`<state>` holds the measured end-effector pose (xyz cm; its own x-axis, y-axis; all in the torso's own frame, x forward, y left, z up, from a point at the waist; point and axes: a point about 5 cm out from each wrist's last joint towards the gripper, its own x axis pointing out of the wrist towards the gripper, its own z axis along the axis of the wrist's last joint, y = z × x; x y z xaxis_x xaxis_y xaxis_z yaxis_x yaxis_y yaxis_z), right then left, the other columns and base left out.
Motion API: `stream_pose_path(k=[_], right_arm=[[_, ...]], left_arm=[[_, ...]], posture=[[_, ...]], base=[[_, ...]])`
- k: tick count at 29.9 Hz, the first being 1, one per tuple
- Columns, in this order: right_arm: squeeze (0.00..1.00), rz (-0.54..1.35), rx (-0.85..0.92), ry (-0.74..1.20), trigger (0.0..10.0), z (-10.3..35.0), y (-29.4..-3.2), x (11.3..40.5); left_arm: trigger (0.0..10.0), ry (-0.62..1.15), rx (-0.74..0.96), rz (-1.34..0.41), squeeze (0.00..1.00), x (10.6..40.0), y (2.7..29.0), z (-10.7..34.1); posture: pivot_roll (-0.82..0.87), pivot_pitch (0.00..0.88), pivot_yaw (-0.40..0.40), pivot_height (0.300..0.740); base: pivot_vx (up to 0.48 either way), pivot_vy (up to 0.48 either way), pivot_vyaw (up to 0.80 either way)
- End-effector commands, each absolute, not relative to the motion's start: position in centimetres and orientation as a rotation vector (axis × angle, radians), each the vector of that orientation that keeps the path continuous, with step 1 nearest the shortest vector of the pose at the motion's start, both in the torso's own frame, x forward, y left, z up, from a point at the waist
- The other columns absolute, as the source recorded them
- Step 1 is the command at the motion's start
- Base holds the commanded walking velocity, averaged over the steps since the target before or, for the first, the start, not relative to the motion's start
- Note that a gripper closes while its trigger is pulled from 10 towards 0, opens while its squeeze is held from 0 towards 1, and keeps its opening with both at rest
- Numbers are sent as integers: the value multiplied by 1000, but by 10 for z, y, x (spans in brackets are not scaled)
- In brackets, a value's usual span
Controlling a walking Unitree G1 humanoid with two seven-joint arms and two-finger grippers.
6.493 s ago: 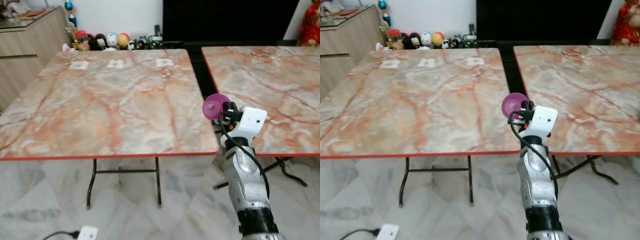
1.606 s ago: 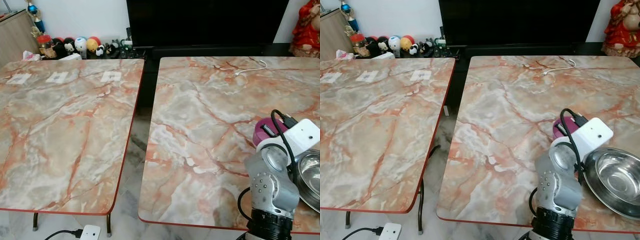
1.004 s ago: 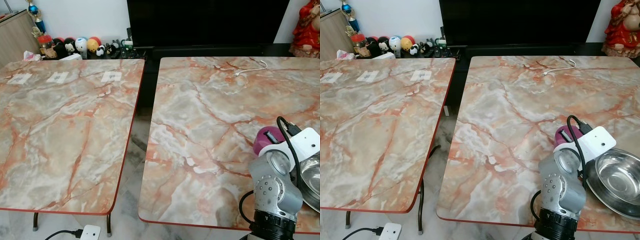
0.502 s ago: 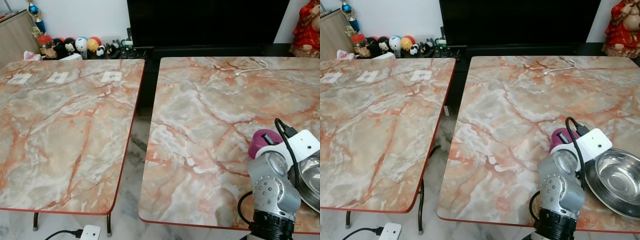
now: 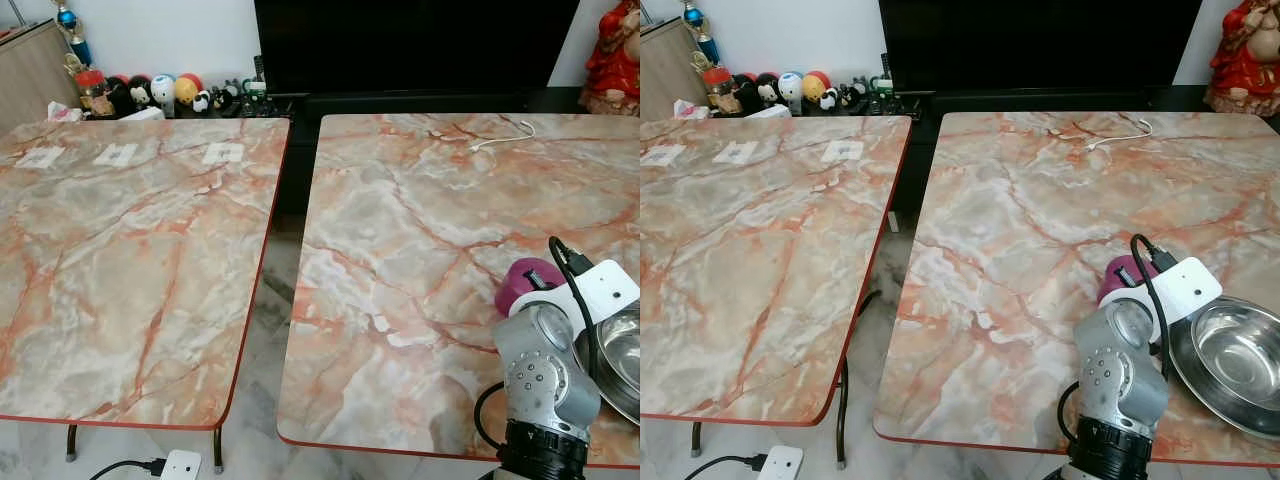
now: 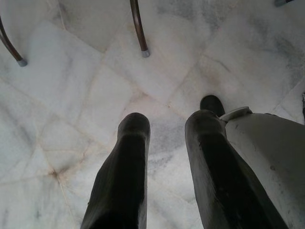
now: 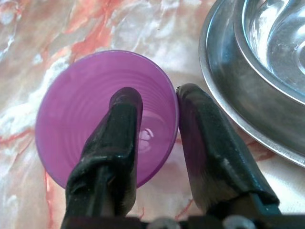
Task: Setting the table
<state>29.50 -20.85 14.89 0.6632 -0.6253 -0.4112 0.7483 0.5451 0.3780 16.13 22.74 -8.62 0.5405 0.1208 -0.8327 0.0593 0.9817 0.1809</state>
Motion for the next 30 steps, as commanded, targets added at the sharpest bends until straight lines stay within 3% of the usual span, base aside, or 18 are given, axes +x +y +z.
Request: stream_pose_path(k=[1, 30], right_arm=[[0, -803, 615, 273, 10000, 143, -194, 296], [0, -844, 459, 118, 10000, 168, -207, 294]], left_arm=[[10000, 1024, 199, 36, 0, 156, 230, -88], [10000, 1021, 193, 40, 0, 156, 229, -88]], posture=[[-123, 22, 38, 740], [-123, 17, 33, 740]], base=[[0, 0, 0], [0, 0, 0]])
